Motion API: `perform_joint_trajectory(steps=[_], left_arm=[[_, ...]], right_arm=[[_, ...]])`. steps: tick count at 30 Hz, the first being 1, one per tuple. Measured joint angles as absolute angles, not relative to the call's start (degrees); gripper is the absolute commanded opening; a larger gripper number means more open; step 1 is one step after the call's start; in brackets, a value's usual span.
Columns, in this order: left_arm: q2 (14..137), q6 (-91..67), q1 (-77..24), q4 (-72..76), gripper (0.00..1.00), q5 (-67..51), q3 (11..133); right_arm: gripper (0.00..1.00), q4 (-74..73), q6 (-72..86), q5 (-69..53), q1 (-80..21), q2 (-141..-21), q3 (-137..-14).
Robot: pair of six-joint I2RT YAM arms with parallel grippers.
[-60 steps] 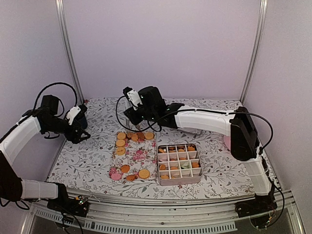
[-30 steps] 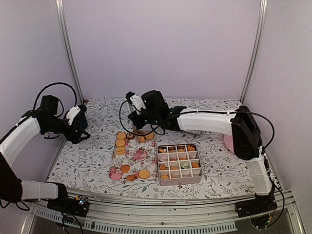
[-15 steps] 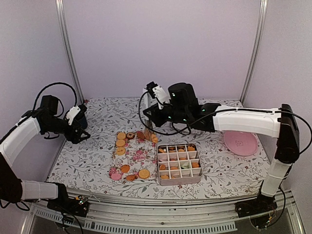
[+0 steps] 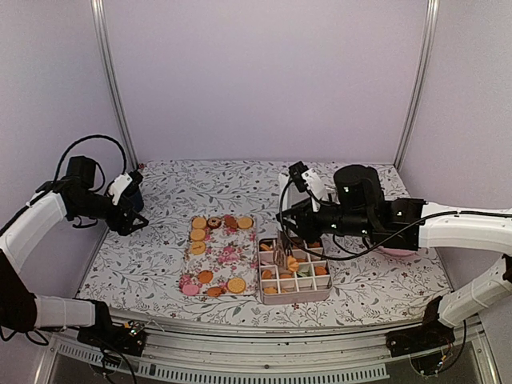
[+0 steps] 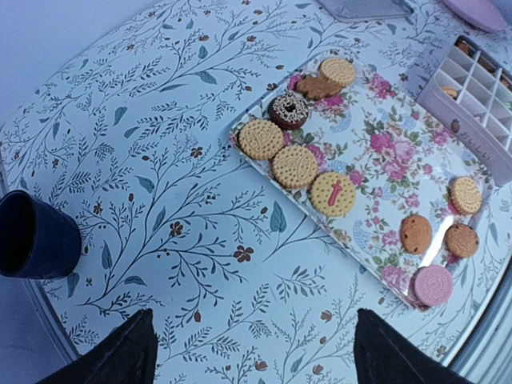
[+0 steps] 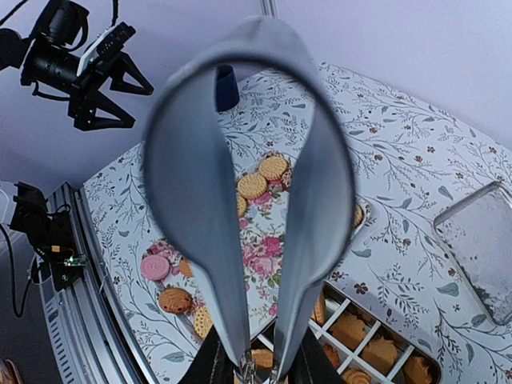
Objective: Pack the cookies
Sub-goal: Place the fake cookies in the empty pocket of the box.
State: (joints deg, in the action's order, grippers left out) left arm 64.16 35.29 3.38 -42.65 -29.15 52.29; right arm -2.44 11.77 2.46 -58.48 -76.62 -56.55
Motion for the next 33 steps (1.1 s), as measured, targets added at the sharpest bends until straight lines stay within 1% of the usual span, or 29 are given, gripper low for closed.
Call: perform_joint_trajectory(steps=[10, 17, 33], left_arm=[[64.38, 35.29, 3.38, -42.63, 0.85, -29.08, 52.29], [64.42, 35.29, 3.38, -42.63, 0.85, -29.08, 52.29], [64.55, 35.29, 3.38, -42.65, 0.85, -29.04, 52.38]], right_arm=[[0.05, -7.31, 12.43, 2.44, -58.48, -73.84, -53.56], [0.11, -7.81, 12.14, 2.5, -58.48, -72.66, -51.31], [0.13, -7.07, 9.04, 4.47, -58.46, -72.71, -49.93]])
